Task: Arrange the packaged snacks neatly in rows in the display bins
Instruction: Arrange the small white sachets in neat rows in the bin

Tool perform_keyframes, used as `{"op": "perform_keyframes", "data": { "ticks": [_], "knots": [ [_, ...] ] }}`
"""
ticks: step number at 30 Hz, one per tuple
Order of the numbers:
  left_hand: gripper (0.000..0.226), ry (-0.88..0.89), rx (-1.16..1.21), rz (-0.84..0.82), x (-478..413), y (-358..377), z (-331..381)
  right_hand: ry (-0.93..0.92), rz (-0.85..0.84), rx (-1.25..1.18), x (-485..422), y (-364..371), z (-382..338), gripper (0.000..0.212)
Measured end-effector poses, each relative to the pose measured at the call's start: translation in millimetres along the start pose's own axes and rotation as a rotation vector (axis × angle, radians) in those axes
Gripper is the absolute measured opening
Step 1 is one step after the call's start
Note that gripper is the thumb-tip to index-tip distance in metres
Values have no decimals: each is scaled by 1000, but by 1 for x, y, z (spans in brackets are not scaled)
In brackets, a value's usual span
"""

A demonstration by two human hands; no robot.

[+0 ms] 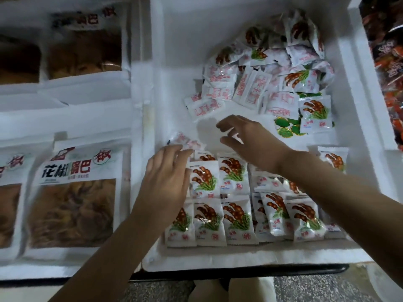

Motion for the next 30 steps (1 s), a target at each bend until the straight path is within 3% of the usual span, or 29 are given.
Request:
{"op": "perform_keyframes", "data": {
  "ticks": [4,8,13,16,20,22,26,30],
  "knots": [
    [35,21,-26,4,8,2,-5,97,-149,40,-45,33,-12,43],
    [33,37,-25,37,8,1,-5,164,-195,-37,-64,48,-16,50],
    [37,36,-23,-11,7,4,-8,113,-270,-15,-71,56,-24,36],
    [38,31,-25,-35,6,5,-10,94,-165,-92,-66,46,-27,29],
    [37,32,41,-34,-5,-2,-8,35,175,-246,-45,2,-24,18],
    [39,67,58,-51,-18,-8,1,35,262,-292,-32,-16,-13,21],
    [46,123,68,-291,-46,10,25,115,277,-242,-7,-29,19,35],
    [43,175,-153,-433,-48,33,31,148,272,-216,11,-26,38,29]
  ]
}}
Point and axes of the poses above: each hand's wrist, its own x-axis away from the middle knuckle, its own y-axis out of the palm, z = x × y, the point moved 7 cm from there along -x, towards the middle knuckle, and after that the axes turned 10 degrees about -z, right-handed, at the moved point
